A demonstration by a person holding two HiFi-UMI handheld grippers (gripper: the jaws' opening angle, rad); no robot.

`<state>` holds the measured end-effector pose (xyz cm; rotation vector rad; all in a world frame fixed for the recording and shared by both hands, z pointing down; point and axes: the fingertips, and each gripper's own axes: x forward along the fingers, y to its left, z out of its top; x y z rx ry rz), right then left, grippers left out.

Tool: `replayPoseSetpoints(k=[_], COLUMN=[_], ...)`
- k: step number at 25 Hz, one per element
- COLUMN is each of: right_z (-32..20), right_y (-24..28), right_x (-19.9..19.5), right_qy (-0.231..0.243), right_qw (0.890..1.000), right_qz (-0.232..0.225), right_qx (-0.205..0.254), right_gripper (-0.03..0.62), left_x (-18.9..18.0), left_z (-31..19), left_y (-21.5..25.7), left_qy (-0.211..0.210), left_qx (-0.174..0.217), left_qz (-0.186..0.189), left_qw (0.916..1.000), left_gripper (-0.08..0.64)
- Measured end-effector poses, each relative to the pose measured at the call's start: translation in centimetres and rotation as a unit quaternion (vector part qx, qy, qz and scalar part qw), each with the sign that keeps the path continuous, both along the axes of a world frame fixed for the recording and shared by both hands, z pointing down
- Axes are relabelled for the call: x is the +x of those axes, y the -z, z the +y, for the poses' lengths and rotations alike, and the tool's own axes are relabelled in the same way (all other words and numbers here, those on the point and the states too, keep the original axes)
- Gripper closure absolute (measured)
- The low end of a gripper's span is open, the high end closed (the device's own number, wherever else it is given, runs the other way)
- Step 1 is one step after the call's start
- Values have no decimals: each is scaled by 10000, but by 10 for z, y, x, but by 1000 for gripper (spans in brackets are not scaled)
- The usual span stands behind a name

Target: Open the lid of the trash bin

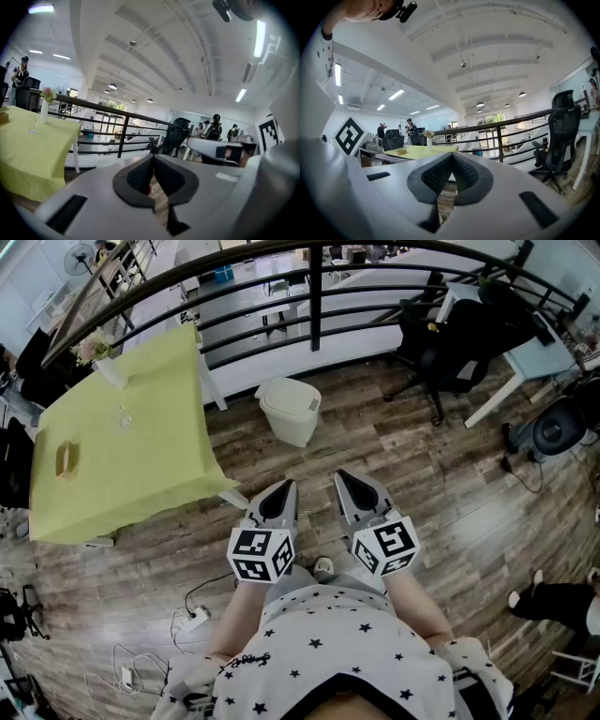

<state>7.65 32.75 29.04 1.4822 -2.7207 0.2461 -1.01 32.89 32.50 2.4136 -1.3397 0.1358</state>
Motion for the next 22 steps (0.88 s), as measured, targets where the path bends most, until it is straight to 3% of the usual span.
replayPoseSetpoints(k=[11, 17, 22], right_z=[18, 24, 25], right_y=[4, 0, -5], right_x=[1, 3, -9], right_qy=[244, 277, 489], right_qw=[9997, 9991, 9985], right_qz=[3, -275, -188], right_qx=[55, -179, -173], right_gripper=[598, 598, 598], left_x=[5, 1, -8], left_z=[13, 22, 21], left_y=[1, -1, -8], left_qy=[223, 326, 437], left_qx=[-7, -76, -193], left_qz=[119, 218, 307], left_qw=[9997, 9992, 9984], left_gripper=[548, 548, 548])
